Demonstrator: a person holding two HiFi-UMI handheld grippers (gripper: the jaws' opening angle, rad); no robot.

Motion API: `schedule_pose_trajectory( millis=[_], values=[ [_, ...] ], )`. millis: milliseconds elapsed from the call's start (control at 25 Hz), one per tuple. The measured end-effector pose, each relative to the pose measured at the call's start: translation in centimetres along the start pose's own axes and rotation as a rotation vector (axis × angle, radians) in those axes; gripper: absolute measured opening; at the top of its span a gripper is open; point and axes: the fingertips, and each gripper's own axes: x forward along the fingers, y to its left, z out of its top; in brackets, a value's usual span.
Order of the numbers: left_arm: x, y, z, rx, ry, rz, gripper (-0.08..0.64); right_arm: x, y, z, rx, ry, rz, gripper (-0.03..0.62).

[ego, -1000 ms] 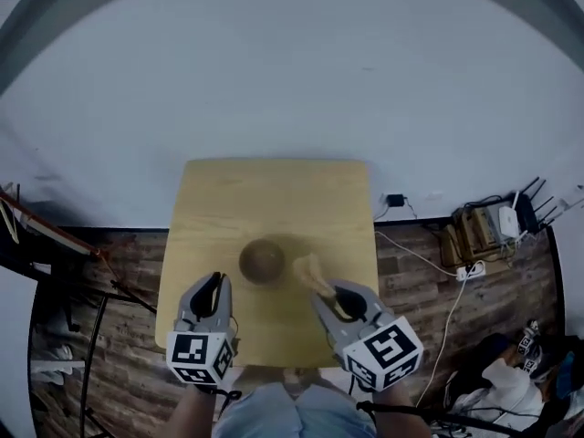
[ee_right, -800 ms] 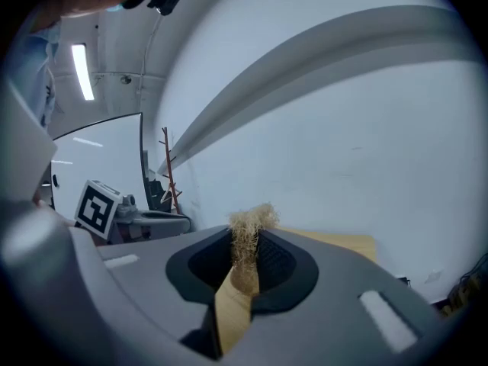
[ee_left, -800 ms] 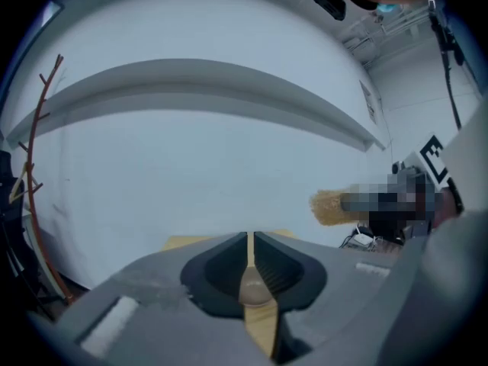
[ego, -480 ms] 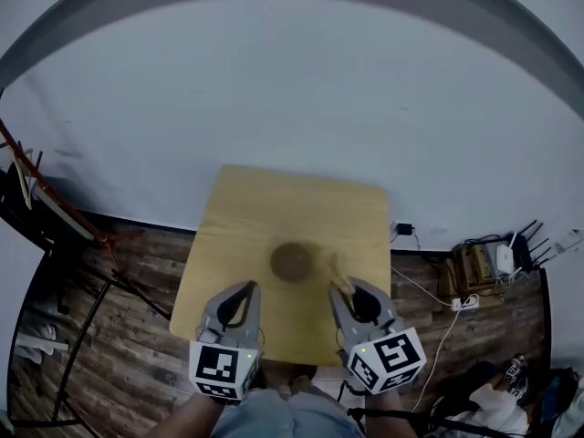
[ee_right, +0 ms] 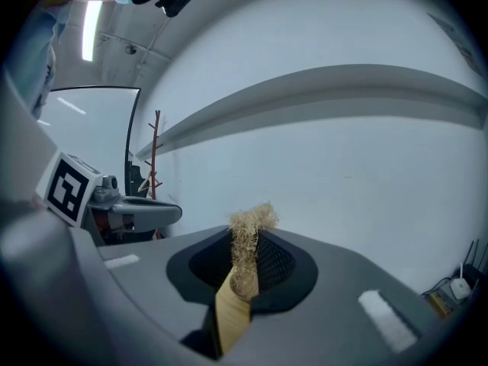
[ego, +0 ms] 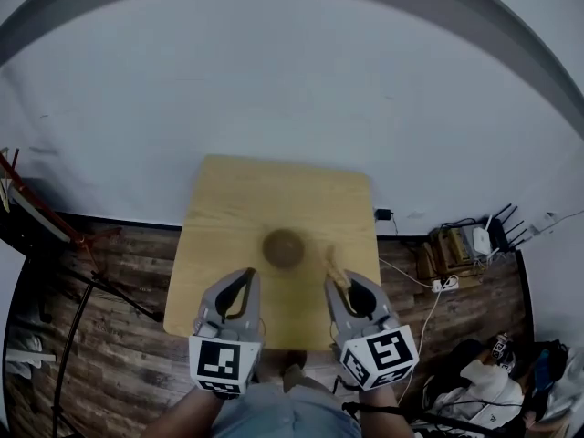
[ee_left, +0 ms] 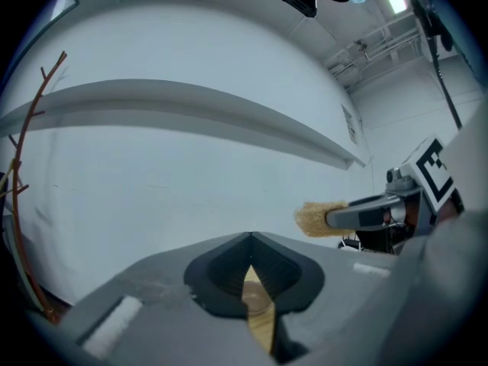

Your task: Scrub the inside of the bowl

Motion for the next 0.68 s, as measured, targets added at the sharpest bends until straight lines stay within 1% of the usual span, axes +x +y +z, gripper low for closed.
schedule_pose_trajectory(
  millis=[160,360,680],
  values=[
    [0.4,0.0,0.2,0.018,-0.019,-0.029,0.02,-0.2,0.0,0.4,-0.008,-0.01,-0.022,0.058],
    [0.7,-0.6,0.7,0.016,-0.024,-0.059,0.02,-0.8,-0.1,1.2,-0.016,-0.024,-0.043,0.058],
    [1.9,-1.0,0.8,-0.01,-0.021,-0.069,0.02,-0.4,-1.3,1.6,-0.024,-0.03,-0.054,0.058]
  ],
)
